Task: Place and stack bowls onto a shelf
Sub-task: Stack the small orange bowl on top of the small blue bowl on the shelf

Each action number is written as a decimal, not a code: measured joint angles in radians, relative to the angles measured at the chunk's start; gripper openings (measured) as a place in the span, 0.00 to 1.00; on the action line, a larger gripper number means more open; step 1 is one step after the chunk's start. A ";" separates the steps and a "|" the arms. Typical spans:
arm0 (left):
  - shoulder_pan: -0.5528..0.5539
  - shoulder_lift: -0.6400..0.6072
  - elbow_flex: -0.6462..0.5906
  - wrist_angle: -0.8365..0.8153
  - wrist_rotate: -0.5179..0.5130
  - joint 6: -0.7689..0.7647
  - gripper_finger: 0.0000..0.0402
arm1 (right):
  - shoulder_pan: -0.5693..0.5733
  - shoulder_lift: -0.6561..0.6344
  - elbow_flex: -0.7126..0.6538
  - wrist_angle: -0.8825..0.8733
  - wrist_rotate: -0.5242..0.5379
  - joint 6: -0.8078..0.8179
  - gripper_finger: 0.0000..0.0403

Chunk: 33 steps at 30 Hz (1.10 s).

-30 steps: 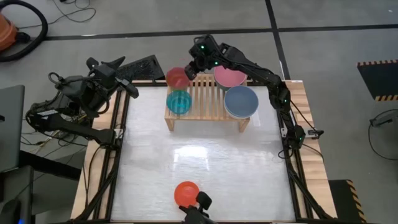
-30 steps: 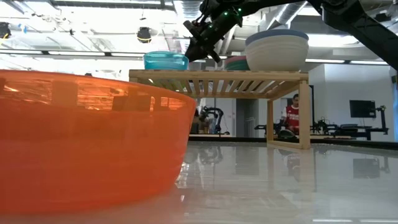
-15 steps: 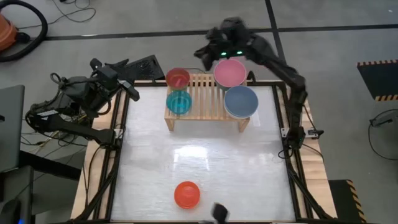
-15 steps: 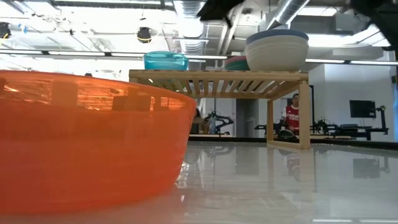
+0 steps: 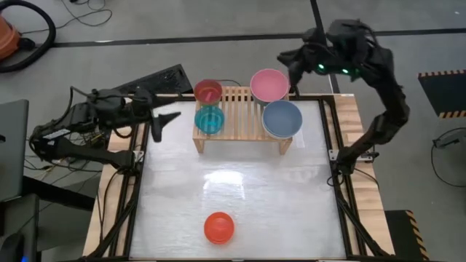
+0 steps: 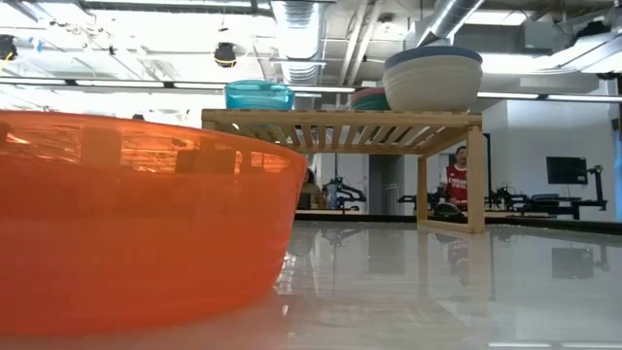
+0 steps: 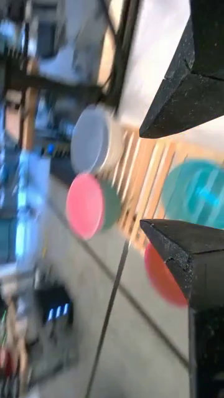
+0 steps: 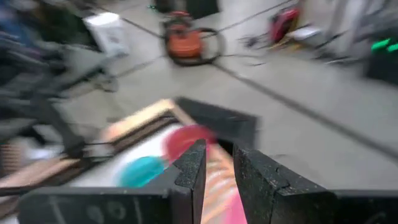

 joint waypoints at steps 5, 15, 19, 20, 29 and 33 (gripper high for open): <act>0.021 -0.010 0.000 -0.111 0.205 -0.026 0.53 | 0.124 -0.026 0.001 -0.104 -0.110 0.143 0.27; 0.019 -0.034 0.000 -0.458 0.418 -0.116 0.53 | 0.525 0.163 -0.001 -0.177 -0.131 0.474 0.27; 0.012 -0.032 0.000 -0.597 0.451 -0.137 0.53 | 0.655 0.290 -0.001 -0.172 -0.085 0.625 0.27; 0.008 -0.034 0.000 -0.623 0.449 -0.141 0.53 | 0.682 0.328 -0.001 -0.174 -0.074 0.664 0.27; -0.008 -0.122 -0.063 -0.626 0.431 -0.101 0.53 | 0.800 0.617 -0.001 -0.113 -0.172 0.841 0.33; -0.008 -0.179 -0.104 -0.623 0.453 -0.099 0.53 | 0.815 0.715 -0.001 -0.066 -0.186 0.897 0.45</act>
